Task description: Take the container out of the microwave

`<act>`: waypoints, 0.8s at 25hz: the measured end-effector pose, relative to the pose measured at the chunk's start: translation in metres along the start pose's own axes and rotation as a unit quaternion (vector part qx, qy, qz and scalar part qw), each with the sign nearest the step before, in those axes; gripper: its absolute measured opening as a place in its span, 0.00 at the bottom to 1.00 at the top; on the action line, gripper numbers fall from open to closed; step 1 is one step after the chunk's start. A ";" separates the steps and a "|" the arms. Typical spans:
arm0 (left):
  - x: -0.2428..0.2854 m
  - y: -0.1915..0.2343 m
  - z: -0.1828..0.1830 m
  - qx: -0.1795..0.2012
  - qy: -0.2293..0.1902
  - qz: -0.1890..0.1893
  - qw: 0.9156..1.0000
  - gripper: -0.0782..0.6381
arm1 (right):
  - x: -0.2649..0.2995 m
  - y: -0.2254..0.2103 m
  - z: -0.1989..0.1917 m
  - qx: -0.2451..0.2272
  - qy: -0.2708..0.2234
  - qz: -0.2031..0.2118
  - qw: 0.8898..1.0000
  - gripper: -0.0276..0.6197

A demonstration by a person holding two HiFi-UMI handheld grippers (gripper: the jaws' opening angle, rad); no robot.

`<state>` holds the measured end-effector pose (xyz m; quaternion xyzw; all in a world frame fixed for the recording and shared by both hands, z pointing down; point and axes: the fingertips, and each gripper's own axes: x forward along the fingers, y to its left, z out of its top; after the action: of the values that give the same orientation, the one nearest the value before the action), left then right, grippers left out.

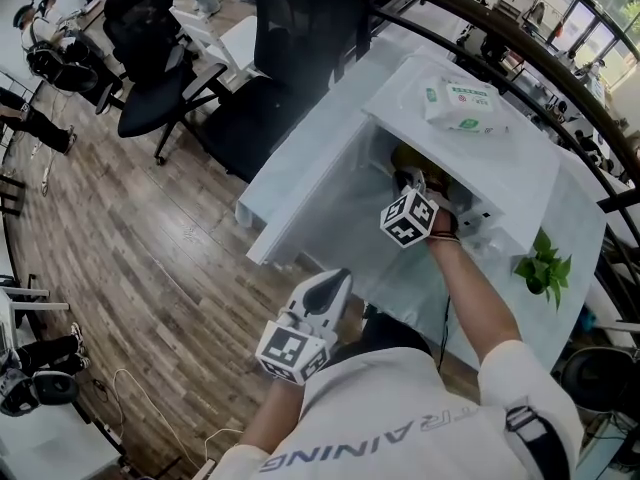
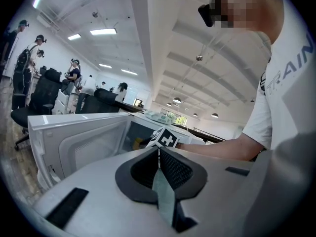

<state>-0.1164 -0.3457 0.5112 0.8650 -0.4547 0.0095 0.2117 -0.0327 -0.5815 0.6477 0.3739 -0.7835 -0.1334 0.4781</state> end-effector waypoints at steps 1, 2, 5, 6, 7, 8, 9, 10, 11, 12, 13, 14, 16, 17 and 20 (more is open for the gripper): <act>-0.003 -0.001 -0.001 -0.001 0.000 0.000 1.000 0.16 | -0.007 0.004 0.004 -0.002 -0.006 0.002 1.000 0.10; -0.006 -0.002 -0.001 -0.001 0.000 0.001 1.000 0.16 | -0.015 0.009 0.007 -0.004 -0.012 0.004 1.000 0.10; -0.015 -0.007 -0.003 0.001 -0.001 0.001 1.000 0.16 | -0.037 0.020 0.017 -0.010 -0.027 0.007 1.000 0.10; -0.018 -0.009 -0.003 0.003 -0.001 0.000 1.000 0.16 | -0.044 0.023 0.020 -0.011 -0.031 0.008 0.999 0.10; -0.021 -0.012 -0.003 0.004 -0.002 -0.001 1.000 0.16 | -0.052 0.026 0.023 -0.011 -0.035 0.009 0.999 0.10; -0.024 -0.014 -0.003 0.006 -0.003 -0.002 1.000 0.16 | -0.059 0.030 0.025 -0.010 -0.038 0.010 0.999 0.10; -0.027 -0.017 -0.003 0.007 -0.004 -0.003 1.000 0.16 | -0.067 0.033 0.026 -0.010 -0.040 0.011 0.999 0.10; -0.030 -0.020 -0.004 0.008 -0.003 -0.003 1.000 0.16 | -0.074 0.036 0.028 -0.010 -0.042 0.011 0.999 0.10; -0.033 -0.022 -0.004 0.009 -0.003 -0.003 1.000 0.16 | -0.082 0.039 0.029 -0.009 -0.044 0.011 0.999 0.10; -0.036 -0.024 -0.005 0.010 -0.001 -0.002 1.000 0.16 | -0.090 0.041 0.030 -0.008 -0.045 0.011 0.999 0.10; -0.039 -0.025 -0.006 0.010 0.000 0.000 1.000 0.16 | -0.098 0.044 0.031 -0.006 -0.047 0.012 0.999 0.10; -0.043 -0.026 -0.007 0.011 0.001 0.002 1.000 0.16 | -0.106 0.047 0.032 -0.004 -0.050 0.012 0.999 0.10; -0.051 -0.027 -0.007 0.013 0.001 0.005 1.000 0.16 | -0.124 0.054 0.037 -0.004 -0.055 0.014 0.998 0.10; -0.055 -0.028 -0.006 0.014 -0.001 0.006 1.000 0.16 | -0.133 0.057 0.038 -0.006 -0.058 0.015 0.998 0.10; -0.066 -0.032 -0.004 0.022 -0.007 0.003 1.000 0.16 | -0.159 0.064 0.041 -0.011 -0.063 0.017 0.998 0.10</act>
<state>-0.1292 -0.2773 0.4895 0.8680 -0.4587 0.0143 0.1898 -0.0547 -0.4305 0.5595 0.3463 -0.8168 -0.1572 0.4339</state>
